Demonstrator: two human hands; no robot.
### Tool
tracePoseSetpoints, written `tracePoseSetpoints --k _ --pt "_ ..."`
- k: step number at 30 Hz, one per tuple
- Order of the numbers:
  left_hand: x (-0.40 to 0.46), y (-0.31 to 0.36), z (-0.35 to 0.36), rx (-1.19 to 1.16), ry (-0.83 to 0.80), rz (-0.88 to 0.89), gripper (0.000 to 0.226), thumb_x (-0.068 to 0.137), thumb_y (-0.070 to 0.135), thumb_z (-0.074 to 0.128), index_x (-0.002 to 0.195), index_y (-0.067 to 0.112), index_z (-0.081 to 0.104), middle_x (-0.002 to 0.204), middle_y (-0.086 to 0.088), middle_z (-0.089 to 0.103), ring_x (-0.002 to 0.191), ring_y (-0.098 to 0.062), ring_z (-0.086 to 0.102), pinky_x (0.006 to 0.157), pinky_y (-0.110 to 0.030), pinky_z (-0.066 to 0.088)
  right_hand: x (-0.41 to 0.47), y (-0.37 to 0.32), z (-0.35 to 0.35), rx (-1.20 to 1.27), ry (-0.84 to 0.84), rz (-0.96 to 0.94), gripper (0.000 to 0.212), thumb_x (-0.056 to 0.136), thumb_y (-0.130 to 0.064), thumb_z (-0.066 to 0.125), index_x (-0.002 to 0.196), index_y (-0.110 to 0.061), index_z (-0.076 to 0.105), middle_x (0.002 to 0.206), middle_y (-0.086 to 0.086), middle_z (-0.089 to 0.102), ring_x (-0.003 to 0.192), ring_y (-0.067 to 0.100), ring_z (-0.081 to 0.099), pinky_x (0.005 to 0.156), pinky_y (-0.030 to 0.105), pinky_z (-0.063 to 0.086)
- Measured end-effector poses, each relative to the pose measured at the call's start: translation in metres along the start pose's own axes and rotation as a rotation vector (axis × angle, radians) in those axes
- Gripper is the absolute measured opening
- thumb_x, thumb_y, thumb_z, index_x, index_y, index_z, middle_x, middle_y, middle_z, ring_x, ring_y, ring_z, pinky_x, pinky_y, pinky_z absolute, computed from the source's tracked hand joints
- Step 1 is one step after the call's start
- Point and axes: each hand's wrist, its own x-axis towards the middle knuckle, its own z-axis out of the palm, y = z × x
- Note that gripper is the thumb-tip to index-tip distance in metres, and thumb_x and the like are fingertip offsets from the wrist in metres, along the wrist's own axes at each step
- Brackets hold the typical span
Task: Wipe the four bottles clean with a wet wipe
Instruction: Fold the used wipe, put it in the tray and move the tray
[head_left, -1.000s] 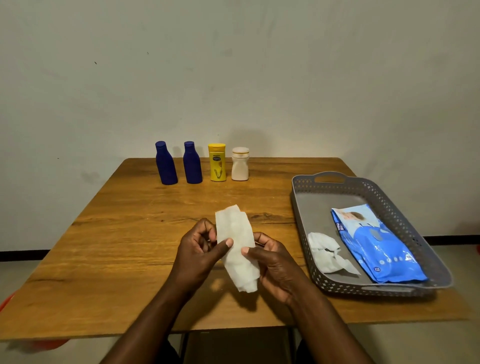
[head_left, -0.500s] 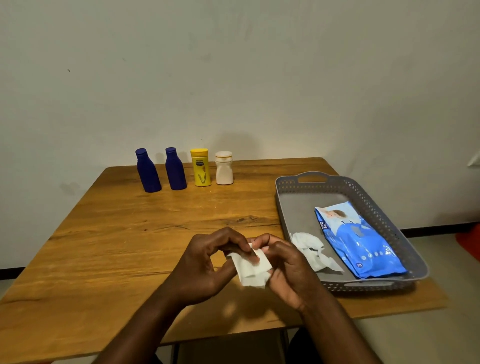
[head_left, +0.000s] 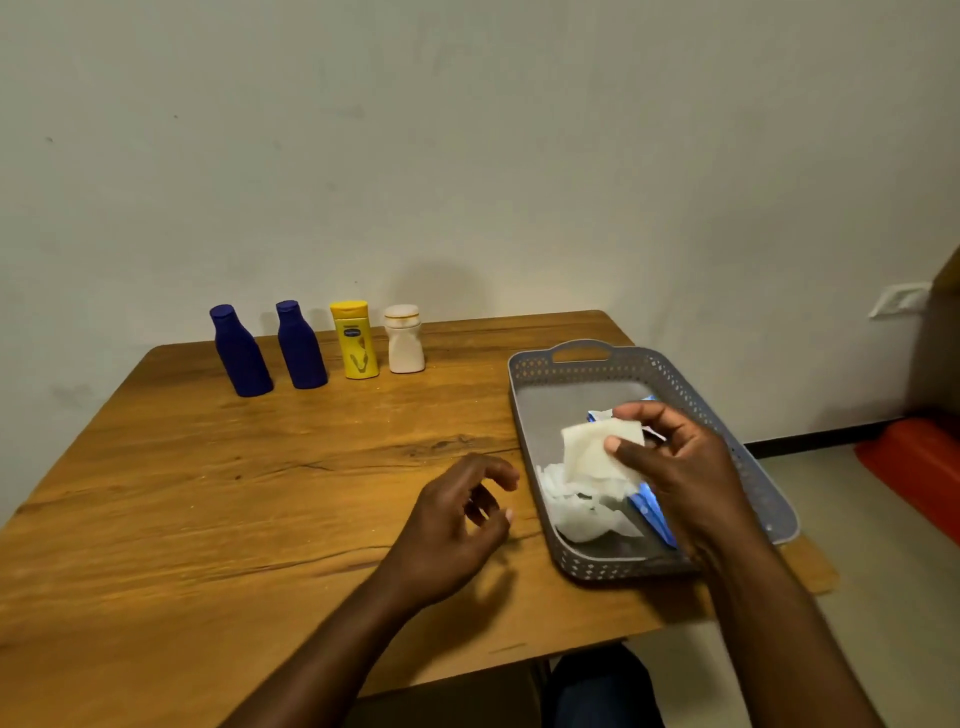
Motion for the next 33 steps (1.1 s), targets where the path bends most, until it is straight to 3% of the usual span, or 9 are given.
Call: tracePoseSetpoints --k 2,6,10,14,17,22,28,33 --pt "0.002 -0.006 0.013 0.091 -0.083 -0.012 0.029 0.085 0.025 0.065 0.109 0.035 0.052 0.105 0.013 0.057 0.084 -0.007 0.060 0.070 -0.023 0.051 0.010 0.003 -0.008 -0.108 0.108 -0.023 0.025 0.079 0.005 0.069 0.088 -0.018 0.067 0.093 0.019 0.070 0.085 0.029 0.064 0.078 0.047 0.055" --pt "0.004 -0.007 0.034 0.273 -0.227 -0.091 0.047 0.084 0.046 0.063 0.126 0.039 0.045 0.110 0.015 0.055 0.088 0.001 0.054 0.076 -0.020 0.048 0.030 0.019 -0.008 -0.191 0.161 -0.030 0.025 0.078 0.005 0.071 0.081 -0.019 0.066 0.089 0.013 0.070 0.083 0.026 0.065 0.076 0.041 0.055" --pt "0.004 -0.006 0.048 0.393 -0.288 -0.123 0.056 0.084 0.051 0.061 0.134 0.040 0.038 0.124 0.012 0.055 0.098 -0.002 0.050 0.081 -0.021 0.044 0.044 0.042 -0.011 -0.471 0.014 0.013 0.027 0.074 0.003 0.074 0.075 -0.023 0.064 0.089 0.006 0.067 0.077 0.022 0.060 0.071 0.034 0.050" --pt "0.000 -0.009 0.055 0.384 -0.268 -0.153 0.049 0.083 0.054 0.060 0.128 0.041 0.043 0.117 0.016 0.056 0.092 0.001 0.047 0.076 -0.019 0.042 0.045 0.051 -0.014 -0.673 -0.196 0.100 0.028 0.076 -0.001 0.074 0.078 -0.026 0.063 0.086 -0.006 0.064 0.078 0.011 0.056 0.067 0.023 0.044" --pt "-0.002 -0.010 0.057 0.346 -0.256 -0.153 0.040 0.084 0.054 0.058 0.119 0.041 0.045 0.106 0.022 0.052 0.090 0.002 0.048 0.074 -0.018 0.043 0.049 0.058 -0.011 -0.755 -0.199 0.115 0.024 0.077 -0.004 0.074 0.086 -0.024 0.064 0.091 -0.005 0.065 0.086 0.013 0.057 0.069 0.021 0.044" --pt "-0.001 -0.012 0.060 0.333 -0.246 -0.152 0.034 0.082 0.058 0.056 0.110 0.043 0.045 0.104 0.022 0.055 0.089 0.001 0.052 0.075 -0.024 0.050 0.060 0.068 -0.001 -0.918 -0.168 0.082 0.024 0.082 -0.007 0.070 0.103 -0.016 0.065 0.107 0.006 0.064 0.101 0.022 0.058 0.084 0.031 0.045" --pt "-0.003 -0.011 0.061 0.323 -0.221 -0.161 0.032 0.084 0.054 0.057 0.111 0.042 0.045 0.105 0.020 0.055 0.088 0.002 0.051 0.071 -0.016 0.043 0.056 0.069 0.008 -1.241 -0.213 0.041 0.042 0.090 -0.026 0.062 0.130 -0.020 0.048 0.134 0.007 0.047 0.115 0.027 0.052 0.091 0.034 0.043" --pt "-0.004 -0.011 0.062 0.303 -0.238 -0.184 0.035 0.082 0.056 0.056 0.112 0.042 0.043 0.101 0.020 0.053 0.086 0.000 0.052 0.070 -0.019 0.047 0.046 0.058 0.008 -1.282 -0.108 0.008 0.047 0.092 -0.039 0.056 0.134 -0.022 0.045 0.140 0.004 0.043 0.121 0.025 0.049 0.092 0.037 0.045"
